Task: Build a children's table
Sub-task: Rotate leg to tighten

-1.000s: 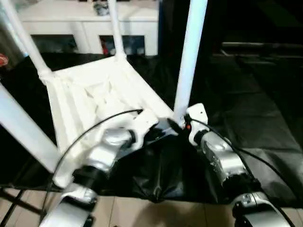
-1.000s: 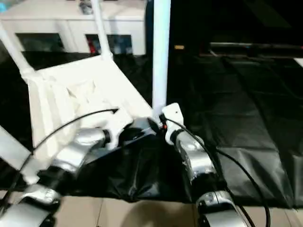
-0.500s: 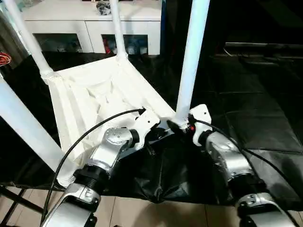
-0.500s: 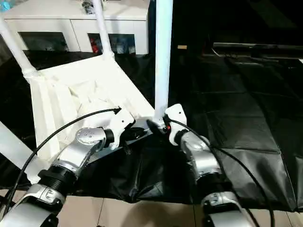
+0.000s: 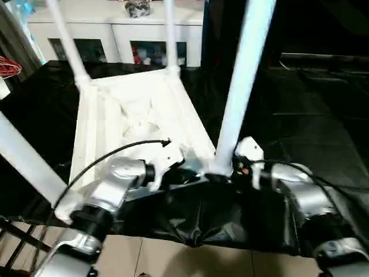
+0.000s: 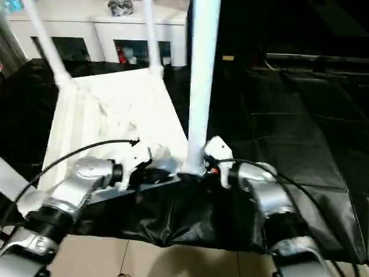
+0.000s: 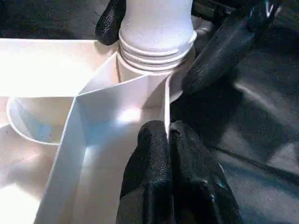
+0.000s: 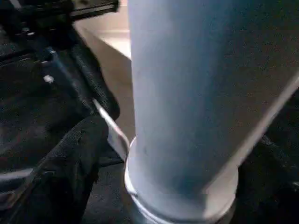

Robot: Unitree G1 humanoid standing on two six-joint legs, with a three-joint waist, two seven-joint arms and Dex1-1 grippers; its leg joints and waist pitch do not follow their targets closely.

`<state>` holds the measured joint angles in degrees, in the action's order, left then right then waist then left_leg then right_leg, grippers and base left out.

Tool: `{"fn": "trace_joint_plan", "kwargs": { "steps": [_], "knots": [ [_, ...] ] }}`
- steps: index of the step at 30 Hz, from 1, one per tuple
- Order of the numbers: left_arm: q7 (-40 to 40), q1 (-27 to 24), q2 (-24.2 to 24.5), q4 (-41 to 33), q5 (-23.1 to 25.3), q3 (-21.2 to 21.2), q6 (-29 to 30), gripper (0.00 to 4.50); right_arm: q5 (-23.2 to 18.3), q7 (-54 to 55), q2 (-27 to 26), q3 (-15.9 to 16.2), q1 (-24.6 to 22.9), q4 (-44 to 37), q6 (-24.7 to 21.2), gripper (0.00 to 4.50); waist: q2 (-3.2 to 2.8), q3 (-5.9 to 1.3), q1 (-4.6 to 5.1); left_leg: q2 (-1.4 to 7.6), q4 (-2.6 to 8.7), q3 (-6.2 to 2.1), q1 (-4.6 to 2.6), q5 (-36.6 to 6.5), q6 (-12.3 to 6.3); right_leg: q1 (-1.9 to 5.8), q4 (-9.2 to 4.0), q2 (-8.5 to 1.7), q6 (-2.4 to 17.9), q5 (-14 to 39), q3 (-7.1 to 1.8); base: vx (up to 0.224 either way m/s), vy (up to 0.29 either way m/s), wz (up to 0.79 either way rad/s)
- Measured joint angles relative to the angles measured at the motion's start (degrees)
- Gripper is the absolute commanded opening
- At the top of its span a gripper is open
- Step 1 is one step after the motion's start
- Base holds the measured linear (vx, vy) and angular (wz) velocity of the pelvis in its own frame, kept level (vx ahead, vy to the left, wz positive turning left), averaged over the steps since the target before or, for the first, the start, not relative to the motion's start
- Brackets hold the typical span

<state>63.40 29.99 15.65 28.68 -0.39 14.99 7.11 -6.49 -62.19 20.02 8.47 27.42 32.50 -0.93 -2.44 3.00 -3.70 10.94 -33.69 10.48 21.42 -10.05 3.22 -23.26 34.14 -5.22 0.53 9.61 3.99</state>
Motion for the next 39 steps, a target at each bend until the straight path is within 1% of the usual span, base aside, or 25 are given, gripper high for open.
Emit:
{"fn": "trace_joint_plan", "kwargs": {
  "steps": [2,3,5,7,8,10,11,15,17,18,23,26,28,30,33,36,39],
  "knots": [
    [1.69,-0.21,1.09,-0.33,-0.31,0.09,0.01,0.00,-0.20,-2.07,0.70,0.44,-0.21,-0.63,-0.21,4.09,0.01,0.01,-0.03,0.00,0.00,0.00,0.02,0.00,-0.01,-0.01,0.00,0.00,0.00,0.00,0.01,0.000,0.000,0.00],
    [2.54,-0.30,1.43,-0.41,-0.68,0.18,0.01,0.00,-0.39,-2.89,0.90,0.73,-0.32,-0.89,-0.20,3.94,0.03,0.02,-0.02,0.00,-0.01,0.00,0.02,0.00,0.00,-0.01,0.00,0.00,0.00,0.00,0.01,0.000,0.000,0.00],
    [3.13,-0.35,1.77,-0.44,-0.97,0.35,0.02,0.00,-0.52,-3.13,0.87,0.91,-0.35,-0.89,-0.20,3.94,0.03,0.02,-0.04,0.00,-0.02,0.00,0.02,0.00,0.00,-0.01,0.00,0.00,0.00,0.00,0.00,0.000,0.000,0.00],
    [3.45,-0.48,1.96,-0.88,-1.01,0.58,0.02,0.00,-0.55,-3.46,0.82,0.95,-0.35,-0.89,-0.19,3.65,0.05,0.03,-0.13,0.00,-0.04,0.00,0.03,0.00,-0.01,-0.01,0.00,0.00,0.00,0.00,0.00,0.000,0.000,0.00],
    [3.60,-0.51,2.01,-0.97,-1.01,0.61,0.02,0.00,-0.58,-3.62,0.81,0.97,-0.35,-0.89,-0.20,3.65,0.05,0.03,-0.17,0.00,-0.06,0.00,0.04,0.00,-0.01,-0.01,0.00,0.00,0.00,0.00,0.00,0.000,0.000,0.00],
    [4.31,-0.65,2.33,-1.13,-1.11,0.67,0.04,0.00,-0.62,-4.22,0.91,0.96,-0.37,-0.94,-0.24,3.47,0.06,0.03,-0.31,0.00,-0.06,0.00,0.04,-0.01,-0.01,-0.01,0.00,0.00,0.00,0.00,0.00,0.000,0.000,0.00],
    [4.58,-0.71,2.45,-1.19,-1.17,0.69,0.05,0.00,-0.67,-4.49,0.98,0.95,-0.44,-0.99,-0.27,3.47,0.07,0.04,-0.40,0.00,-0.05,0.00,0.04,-0.01,-0.01,-0.01,0.00,0.00,0.00,0.00,0.00,0.000,0.000,0.00],
    [5.35,-0.81,2.69,-1.42,-1.36,0.71,0.16,0.00,-0.87,-4.73,1.21,0.95,-0.81,-2.03,-1.11,3.05,0.07,0.04,-0.91,0.01,-0.06,0.00,0.04,-0.01,-0.01,-0.01,0.01,0.00,0.00,0.00,0.00,0.000,0.000,0.00],
    [5.64,-0.81,2.77,-1.42,-1.57,0.79,0.17,0.00,-0.90,-5.09,1.37,0.96,-0.82,-2.13,-1.26,3.05,0.07,0.04,-1.16,0.01,-0.06,0.00,0.04,-0.01,-0.01,-0.01,0.01,0.00,0.00,0.00,0.00,0.000,0.000,0.00],
    [5.73,-0.81,2.88,-1.42,-1.68,0.96,0.17,0.00,-0.91,-5.25,1.35,0.97,-0.91,-2.22,-1.35,2.75,0.07,0.04,-1.28,0.01,-0.06,0.00,0.04,-0.01,-0.01,-0.01,0.01,0.00,0.00,0.00,0.00,0.000,0.000,0.00],
    [5.03,-0.99,2.45,-1.40,-1.84,1.11,0.17,0.00,-0.95,-3.68,-0.03,0.72,-2.58,-3.47,-1.58,2.66,0.08,0.04,-1.37,0.01,-0.06,0.00,0.03,-0.01,-0.01,-0.01,0.01,0.00,0.00,0.00,0.00,0.000,0.000,0.00],
    [1.00,-0.97,1.23,-0.92,-0.77,0.46,0.17,0.00,-0.23,2.47,-2.33,-0.69,-2.76,-2.58,-1.37,2.65,0.11,0.03,-1.14,0.03,-0.13,0.00,-0.04,0.01,0.01,0.01,0.09,0.00,0.02,-0.01,-0.01,0.000,0.000,0.00],
    [-3.34,-0.87,-0.28,-0.18,0.31,-0.39,0.22,0.00,0.64,9.95,-5.47,-2.21,-2.41,-0.59,-0.72,2.65,0.13,0.01,-0.37,0.02,-0.14,0.01,-0.17,0.03,0.03,0.06,0.11,0.00,0.01,-0.01,-0.04,0.000,0.000,0.00],
    [-6.85,-0.52,-1.52,0.20,1.10,-0.62,0.76,0.00,1.44,16.11,-7.67,-3.23,-1.62,0.96,-0.45,2.65,0.13,0.01,0.60,0.00,-0.15,0.00,-0.18,0.04,0.06,0.07,0.10,0.00,-0.16,0.09,-0.07,0.000,0.000,0.00],
    [-11.81,0.17,-3.56,0.88,2.43,-1.08,1.75,0.00,2.46,24.48,-11.14,-4.87,-0.38,2.96,-0.37,2.65,0.13,0.01,1.37,-0.01,-0.13,0.00,-0.23,0.04,0.05,0.10,0.09,0.00,-0.24,0.14,-0.07,0.000,0.000,0.00],
    [-15.75,1.21,-5.58,2.07,3.19,-1.46,2.87,0.00,3.12,31.55,-13.77,-6.06,0.53,4.31,-0.36,2.65,0.07,-0.03,1.63,-0.03,-0.11,0.00,-0.23,0.03,0.05,0.12,0.09,0.00,-0.01,0.00,-0.09,0.000,0.000,0.00],
    [-19.50,2.11,-8.10,3.55,4.25,-1.81,3.22,0.00,4.22,36.10,-14.99,-6.96,2.05,6.27,-0.09,2.65,-0.01,-0.08,1.67,-0.07,-0.07,0.00,-0.20,0.02,0.04,0.12,0.03,0.00,0.01,-0.01,-0.09,0.000,0.000,0.00]
  ]
}}
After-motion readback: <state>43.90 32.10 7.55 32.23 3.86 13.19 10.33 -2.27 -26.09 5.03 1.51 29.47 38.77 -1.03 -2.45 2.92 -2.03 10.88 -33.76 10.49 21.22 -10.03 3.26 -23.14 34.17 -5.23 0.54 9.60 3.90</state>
